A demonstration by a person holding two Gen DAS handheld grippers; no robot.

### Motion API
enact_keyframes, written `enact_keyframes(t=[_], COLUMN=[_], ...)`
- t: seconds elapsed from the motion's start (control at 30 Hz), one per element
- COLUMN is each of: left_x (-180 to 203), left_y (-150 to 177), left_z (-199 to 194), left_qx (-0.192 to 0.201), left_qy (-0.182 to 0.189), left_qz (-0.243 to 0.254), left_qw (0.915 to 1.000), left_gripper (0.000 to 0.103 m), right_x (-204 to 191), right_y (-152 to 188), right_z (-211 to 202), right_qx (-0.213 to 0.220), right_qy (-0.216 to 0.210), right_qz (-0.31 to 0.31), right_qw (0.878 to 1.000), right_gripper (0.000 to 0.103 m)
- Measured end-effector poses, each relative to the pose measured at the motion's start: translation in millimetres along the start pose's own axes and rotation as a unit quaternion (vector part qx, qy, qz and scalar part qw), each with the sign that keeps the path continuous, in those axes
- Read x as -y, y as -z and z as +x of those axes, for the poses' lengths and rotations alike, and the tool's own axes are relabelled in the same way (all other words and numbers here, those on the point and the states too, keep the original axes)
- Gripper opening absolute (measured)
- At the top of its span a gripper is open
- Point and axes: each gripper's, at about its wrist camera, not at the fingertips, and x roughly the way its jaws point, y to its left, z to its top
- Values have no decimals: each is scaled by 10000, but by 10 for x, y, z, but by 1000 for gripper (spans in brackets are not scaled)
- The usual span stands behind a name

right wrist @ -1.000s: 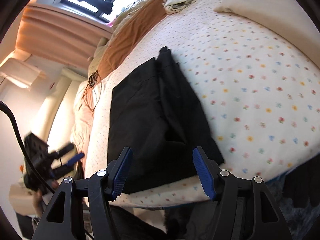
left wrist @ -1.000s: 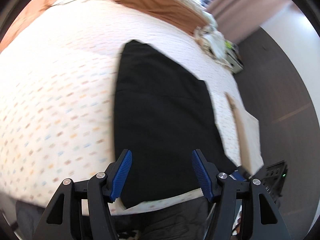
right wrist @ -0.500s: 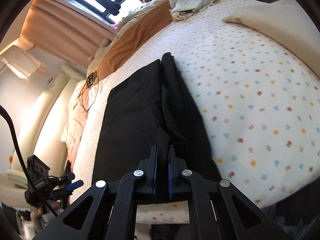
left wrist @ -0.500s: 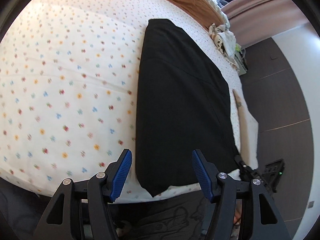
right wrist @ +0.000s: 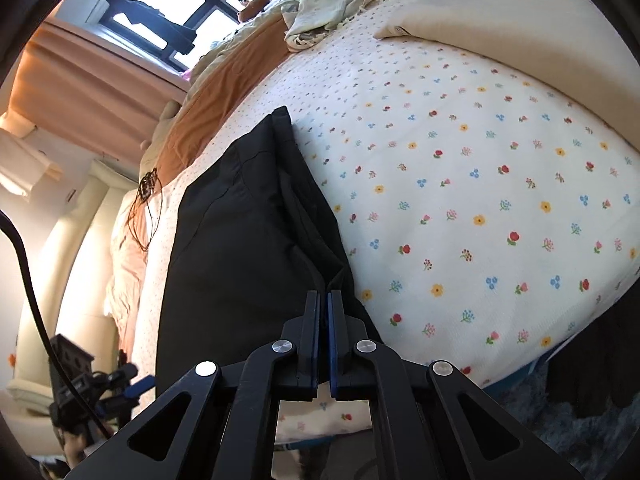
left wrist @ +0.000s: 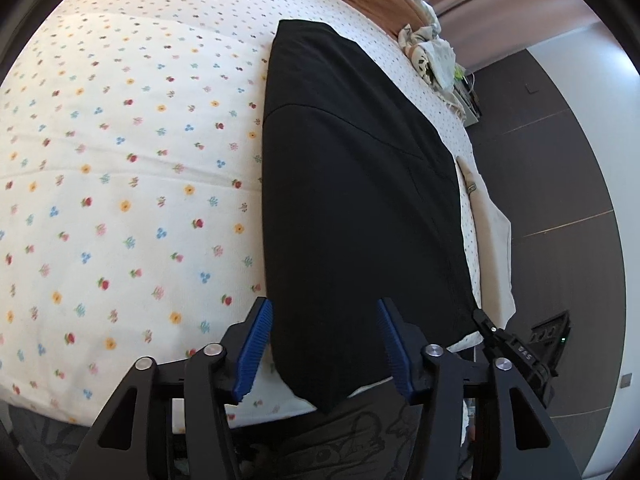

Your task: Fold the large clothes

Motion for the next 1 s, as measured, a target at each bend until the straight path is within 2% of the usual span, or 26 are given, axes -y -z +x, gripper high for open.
enact_keyframes(t=[0.07,0.1,0.13,0.17,0.2,0.23,0.43,0.57,0.77,1.0], left_x=[-6,-7,-6,-3,3,2,23,6,-31,-40], left_y=[-32,-46,-68,-89,-121,-160,-394,-596,-870,-1147], left_z=[75,95,108,118,129,141,206,292,433,558], left_qx=[-88,-91,-70,-54,-47,-46,64,164,160,212], left_qy=[49,64,42,16,2,-4,-135,-259,-508,-658], left_qz=[-62,-81,-84,-88,-102,-126,-160,-204,-276,-247], left_qw=[9999,9999,9999,9999,9999,9999,9998,9993,9982,9973], left_gripper=[51,51,51,51,51,51,51,51,51,51], right_x=[-21,-22,-33,-50,-69,-93,-302,-443,-564,-676], right_y=[-68,-100,-141,-205,-249,-309,-640,-873,-1194,-1399], right_z=[-53,-60,-69,-70,-59,-46,195,524,1027,1437], right_qx=[-51,-68,-95,-127,-145,-162,-366,-686,-1003,-1253], right_qy=[-18,48,115,136,142,139,119,71,270,247], right_qz=[-40,-73,-130,-205,-238,-280,-681,-916,-1112,-1251], right_qw=[10000,9999,9998,9996,9995,9994,9969,9934,9884,9839], right_gripper=[7,16,32,43,61,66,66,66,66,65])
